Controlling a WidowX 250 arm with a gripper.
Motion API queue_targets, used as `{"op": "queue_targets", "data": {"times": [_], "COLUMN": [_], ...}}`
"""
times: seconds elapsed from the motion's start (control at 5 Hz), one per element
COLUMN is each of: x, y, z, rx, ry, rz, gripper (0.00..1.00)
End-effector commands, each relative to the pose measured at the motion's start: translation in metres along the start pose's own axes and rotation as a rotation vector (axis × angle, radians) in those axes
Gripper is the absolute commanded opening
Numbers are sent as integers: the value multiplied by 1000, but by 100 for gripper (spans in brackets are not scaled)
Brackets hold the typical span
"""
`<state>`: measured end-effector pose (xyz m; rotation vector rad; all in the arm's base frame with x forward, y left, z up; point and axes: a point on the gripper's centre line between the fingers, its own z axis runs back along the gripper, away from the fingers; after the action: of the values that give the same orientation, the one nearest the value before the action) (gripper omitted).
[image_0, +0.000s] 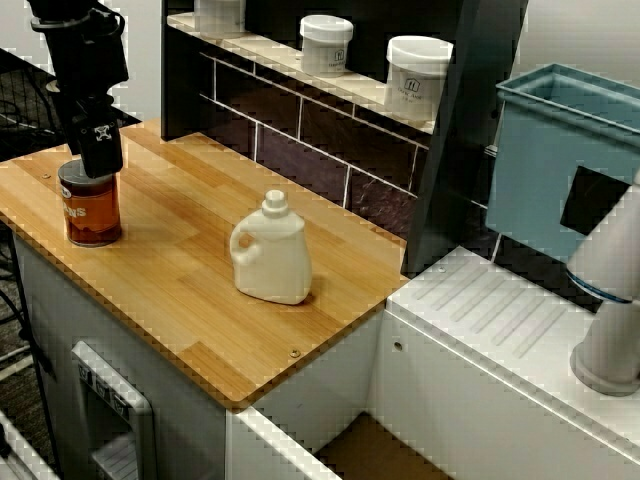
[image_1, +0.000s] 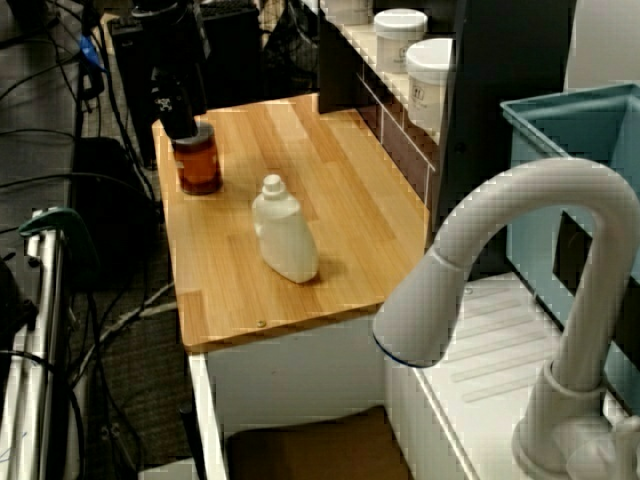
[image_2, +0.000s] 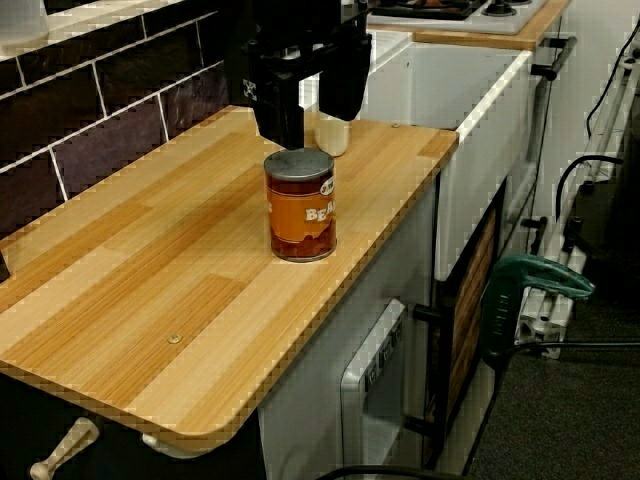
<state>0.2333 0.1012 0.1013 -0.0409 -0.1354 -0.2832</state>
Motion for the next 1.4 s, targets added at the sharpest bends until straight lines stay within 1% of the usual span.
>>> {"op": "queue_targets", "data": {"times": [0.0,0.2,0.4,0.8,1.0,1.2], "x": [-5,-12,-18,-29,-33,-36], "y": [18,19,18,20,25,23], "z": [23,23,21,16,12,7], "rx": [93,118,99,73,65,50], "ry": [-13,19,51,98,147,185], "rz": [138,172,169,157,151,134], "gripper": [100,100,100,100,100,100]}}
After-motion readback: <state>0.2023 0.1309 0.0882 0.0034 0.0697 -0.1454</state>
